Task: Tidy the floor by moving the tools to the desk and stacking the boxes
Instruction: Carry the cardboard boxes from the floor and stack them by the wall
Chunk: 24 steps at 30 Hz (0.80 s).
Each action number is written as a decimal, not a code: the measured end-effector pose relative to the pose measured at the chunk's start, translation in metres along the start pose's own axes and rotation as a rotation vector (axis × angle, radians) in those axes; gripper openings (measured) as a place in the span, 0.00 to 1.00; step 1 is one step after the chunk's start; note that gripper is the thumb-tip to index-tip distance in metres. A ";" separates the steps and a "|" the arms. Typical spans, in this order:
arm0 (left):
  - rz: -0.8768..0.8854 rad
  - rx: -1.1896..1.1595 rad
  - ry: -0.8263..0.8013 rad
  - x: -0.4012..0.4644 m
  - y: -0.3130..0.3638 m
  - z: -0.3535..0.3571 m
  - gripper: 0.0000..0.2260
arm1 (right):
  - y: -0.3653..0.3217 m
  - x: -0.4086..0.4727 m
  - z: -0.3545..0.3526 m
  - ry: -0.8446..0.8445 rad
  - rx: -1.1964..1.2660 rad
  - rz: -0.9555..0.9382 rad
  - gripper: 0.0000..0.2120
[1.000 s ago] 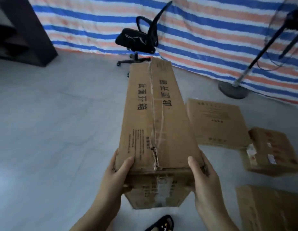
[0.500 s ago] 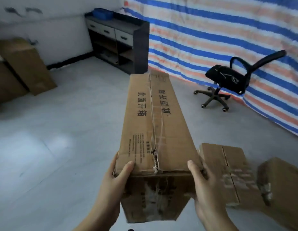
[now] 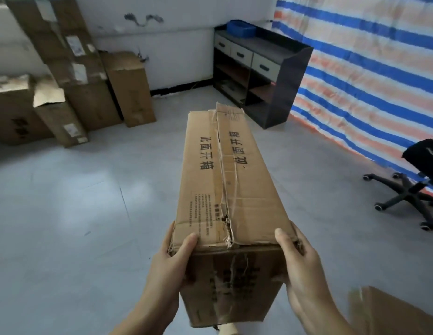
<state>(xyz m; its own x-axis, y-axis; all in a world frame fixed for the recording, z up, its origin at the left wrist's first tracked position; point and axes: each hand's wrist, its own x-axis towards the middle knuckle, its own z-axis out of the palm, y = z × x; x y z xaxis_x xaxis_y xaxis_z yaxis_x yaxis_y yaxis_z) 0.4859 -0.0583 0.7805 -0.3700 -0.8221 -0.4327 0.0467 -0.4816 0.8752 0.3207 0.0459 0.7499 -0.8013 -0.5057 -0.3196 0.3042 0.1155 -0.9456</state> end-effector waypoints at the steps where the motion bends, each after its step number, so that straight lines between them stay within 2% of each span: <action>1: 0.001 -0.008 0.013 0.018 0.008 0.004 0.12 | -0.004 0.021 0.011 -0.013 -0.008 0.005 0.17; 12: 0.055 -0.066 0.165 0.230 0.111 0.049 0.10 | -0.086 0.250 0.154 -0.208 -0.102 0.022 0.16; 16: 0.077 -0.076 0.195 0.306 0.143 0.049 0.09 | -0.104 0.318 0.212 -0.256 -0.123 0.005 0.20; 24: 0.094 -0.083 0.188 0.493 0.225 0.028 0.11 | -0.132 0.460 0.359 -0.253 -0.086 -0.014 0.17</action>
<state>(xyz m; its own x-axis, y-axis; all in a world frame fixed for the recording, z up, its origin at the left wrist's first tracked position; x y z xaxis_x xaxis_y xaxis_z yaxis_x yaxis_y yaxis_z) 0.2878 -0.5635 0.7706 -0.1813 -0.9029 -0.3897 0.1520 -0.4172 0.8960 0.0967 -0.5091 0.7492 -0.6476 -0.7043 -0.2910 0.2403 0.1736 -0.9550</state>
